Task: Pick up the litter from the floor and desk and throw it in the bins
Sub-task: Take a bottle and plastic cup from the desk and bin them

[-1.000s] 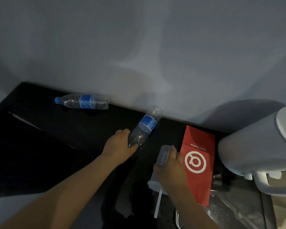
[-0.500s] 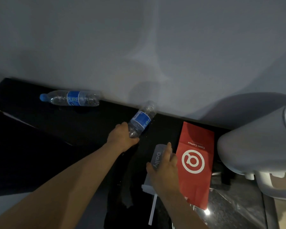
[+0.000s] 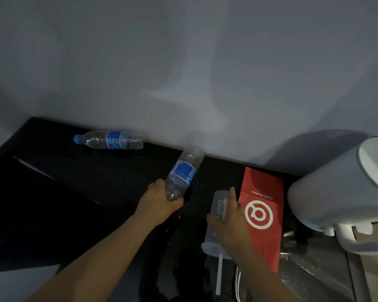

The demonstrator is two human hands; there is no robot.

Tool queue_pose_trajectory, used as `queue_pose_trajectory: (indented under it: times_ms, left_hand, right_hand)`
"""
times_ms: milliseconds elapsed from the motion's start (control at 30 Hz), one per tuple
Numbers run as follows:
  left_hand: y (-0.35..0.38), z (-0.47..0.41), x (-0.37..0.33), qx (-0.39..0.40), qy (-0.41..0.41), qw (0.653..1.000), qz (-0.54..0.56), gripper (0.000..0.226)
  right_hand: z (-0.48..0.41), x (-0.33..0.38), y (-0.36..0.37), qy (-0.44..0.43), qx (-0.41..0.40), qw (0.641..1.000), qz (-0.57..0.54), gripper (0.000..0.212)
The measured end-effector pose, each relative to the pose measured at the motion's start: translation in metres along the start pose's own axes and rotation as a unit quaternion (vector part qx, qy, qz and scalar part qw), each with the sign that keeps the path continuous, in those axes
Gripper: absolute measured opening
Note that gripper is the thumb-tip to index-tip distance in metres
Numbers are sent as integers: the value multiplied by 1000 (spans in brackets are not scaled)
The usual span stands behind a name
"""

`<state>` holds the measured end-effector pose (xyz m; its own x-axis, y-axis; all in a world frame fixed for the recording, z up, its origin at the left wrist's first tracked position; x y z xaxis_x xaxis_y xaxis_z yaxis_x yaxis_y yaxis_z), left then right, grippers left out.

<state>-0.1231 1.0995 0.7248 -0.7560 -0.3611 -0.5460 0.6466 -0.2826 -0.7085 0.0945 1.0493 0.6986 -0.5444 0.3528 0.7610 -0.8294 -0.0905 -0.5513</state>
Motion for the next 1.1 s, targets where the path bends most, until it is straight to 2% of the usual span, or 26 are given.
queue_pose_trajectory:
  times_ms: [233,467,767,967,1100]
  left_hand:
    - [-54,55,-24,-27,68,995,67,44]
    - [-135,119,-100,-84,192,970,126,31]
    - [-238,230,-194,-116,331,905,239,33]
    - [-280,304,-266,-102,431,854,274,27]
    - [-287,352,-309,-89,475,831,276,41]
  right_hand:
    - [35,67,-47,-82,-47,995,6,99]
    - [93,166,-124,-184,-141,973,-13,97]
    - [222,283,-250,-304,-318,898,-8,97]
    - [326,317,-331,-339,-425,839,12,96]
    - [396,330,-374,-355,-473,806,32,97]
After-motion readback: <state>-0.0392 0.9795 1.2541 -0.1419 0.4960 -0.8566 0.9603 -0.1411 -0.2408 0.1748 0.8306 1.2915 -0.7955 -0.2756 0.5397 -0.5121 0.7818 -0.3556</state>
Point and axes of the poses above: each hand's wrist, its own z-axis away from the middle knuckle, its own y-axis out of the palm, x = y × z, the point moved 10 cm from there along -z, towards the middle knuckle, and after that the axes turned 4 degrees about -y, right-handed, at the moved point
